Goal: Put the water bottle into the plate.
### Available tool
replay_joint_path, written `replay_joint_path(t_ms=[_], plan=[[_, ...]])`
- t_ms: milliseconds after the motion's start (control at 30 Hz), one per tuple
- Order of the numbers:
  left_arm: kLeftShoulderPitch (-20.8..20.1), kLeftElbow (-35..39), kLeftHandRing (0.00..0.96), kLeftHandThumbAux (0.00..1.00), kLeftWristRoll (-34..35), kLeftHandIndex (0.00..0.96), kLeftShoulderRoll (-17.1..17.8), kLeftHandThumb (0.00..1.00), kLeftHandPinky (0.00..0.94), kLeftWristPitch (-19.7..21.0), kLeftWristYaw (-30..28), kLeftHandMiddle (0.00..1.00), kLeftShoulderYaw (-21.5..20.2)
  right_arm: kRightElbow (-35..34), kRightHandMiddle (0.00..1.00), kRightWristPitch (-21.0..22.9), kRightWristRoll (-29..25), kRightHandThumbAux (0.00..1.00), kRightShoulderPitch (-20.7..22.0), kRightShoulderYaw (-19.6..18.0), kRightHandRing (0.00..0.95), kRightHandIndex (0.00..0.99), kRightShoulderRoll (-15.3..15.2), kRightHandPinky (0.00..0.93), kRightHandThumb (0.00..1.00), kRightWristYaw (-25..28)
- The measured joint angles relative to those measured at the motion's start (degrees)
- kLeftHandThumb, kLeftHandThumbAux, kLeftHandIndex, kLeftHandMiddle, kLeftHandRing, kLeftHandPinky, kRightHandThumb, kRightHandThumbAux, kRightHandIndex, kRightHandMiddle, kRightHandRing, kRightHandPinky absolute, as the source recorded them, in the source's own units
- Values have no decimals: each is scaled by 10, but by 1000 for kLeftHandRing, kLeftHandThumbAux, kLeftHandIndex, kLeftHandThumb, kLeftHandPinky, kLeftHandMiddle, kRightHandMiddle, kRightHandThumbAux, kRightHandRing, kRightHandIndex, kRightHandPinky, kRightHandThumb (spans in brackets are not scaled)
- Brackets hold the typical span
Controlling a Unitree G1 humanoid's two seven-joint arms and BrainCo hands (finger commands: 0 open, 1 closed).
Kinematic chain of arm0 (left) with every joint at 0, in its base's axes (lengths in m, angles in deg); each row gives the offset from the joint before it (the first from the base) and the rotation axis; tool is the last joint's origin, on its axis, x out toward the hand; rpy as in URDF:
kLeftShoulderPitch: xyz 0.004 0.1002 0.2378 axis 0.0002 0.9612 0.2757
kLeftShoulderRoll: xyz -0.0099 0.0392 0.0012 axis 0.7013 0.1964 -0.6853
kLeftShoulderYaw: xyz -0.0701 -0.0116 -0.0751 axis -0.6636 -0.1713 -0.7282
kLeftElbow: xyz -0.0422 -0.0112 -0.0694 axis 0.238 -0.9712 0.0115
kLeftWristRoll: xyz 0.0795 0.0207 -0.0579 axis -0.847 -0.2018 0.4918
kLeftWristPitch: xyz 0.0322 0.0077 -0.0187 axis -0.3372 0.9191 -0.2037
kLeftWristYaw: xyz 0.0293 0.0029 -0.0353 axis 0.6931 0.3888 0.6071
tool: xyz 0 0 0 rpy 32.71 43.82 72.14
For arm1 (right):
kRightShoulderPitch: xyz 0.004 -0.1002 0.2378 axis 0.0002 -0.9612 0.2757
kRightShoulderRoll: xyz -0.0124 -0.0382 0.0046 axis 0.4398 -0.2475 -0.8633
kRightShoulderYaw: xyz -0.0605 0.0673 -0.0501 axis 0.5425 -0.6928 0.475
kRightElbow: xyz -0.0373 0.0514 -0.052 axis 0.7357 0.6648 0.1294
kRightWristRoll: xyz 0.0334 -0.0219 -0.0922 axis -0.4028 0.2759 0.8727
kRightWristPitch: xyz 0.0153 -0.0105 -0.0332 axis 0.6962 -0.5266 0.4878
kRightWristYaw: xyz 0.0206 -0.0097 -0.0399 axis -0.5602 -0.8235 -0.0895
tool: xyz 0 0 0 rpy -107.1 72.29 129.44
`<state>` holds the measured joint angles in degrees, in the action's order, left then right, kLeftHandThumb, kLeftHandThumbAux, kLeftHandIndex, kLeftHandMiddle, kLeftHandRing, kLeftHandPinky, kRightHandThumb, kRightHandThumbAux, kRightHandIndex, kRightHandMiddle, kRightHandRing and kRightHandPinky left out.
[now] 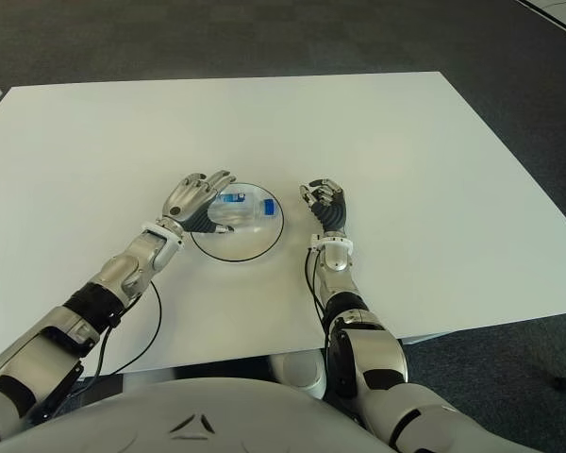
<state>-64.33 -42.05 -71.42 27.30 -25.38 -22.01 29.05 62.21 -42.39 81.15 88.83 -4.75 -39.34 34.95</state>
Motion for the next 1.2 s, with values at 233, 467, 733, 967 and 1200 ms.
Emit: replay_joint_path(t_ms=[233, 467, 733, 967, 1200], plan=[[0, -12, 0, 558, -8, 0, 1, 293, 0, 0, 41, 0, 5, 0, 691, 0, 0, 727, 0, 0, 689, 436, 0, 692, 710, 1], [0, -17, 0, 550, -10, 0, 1, 231, 0, 4, 74, 0, 10, 0, 688, 0, 0, 728, 0, 0, 685, 436, 0, 682, 709, 0], [0, -28, 0, 534, -15, 0, 1, 159, 0, 10, 132, 0, 14, 0, 685, 0, 0, 728, 0, 1, 681, 436, 1, 680, 709, -1], [0, -36, 0, 522, -17, 0, -1, 132, 0, 15, 165, 0, 15, 0, 684, 0, 0, 728, 0, 2, 680, 436, 1, 680, 709, -3], [0, -38, 0, 502, -14, 0, -5, 89, 0, 17, 202, 0, 15, -1, 688, 0, 1, 728, 0, 4, 685, 436, 1, 688, 709, -4]])
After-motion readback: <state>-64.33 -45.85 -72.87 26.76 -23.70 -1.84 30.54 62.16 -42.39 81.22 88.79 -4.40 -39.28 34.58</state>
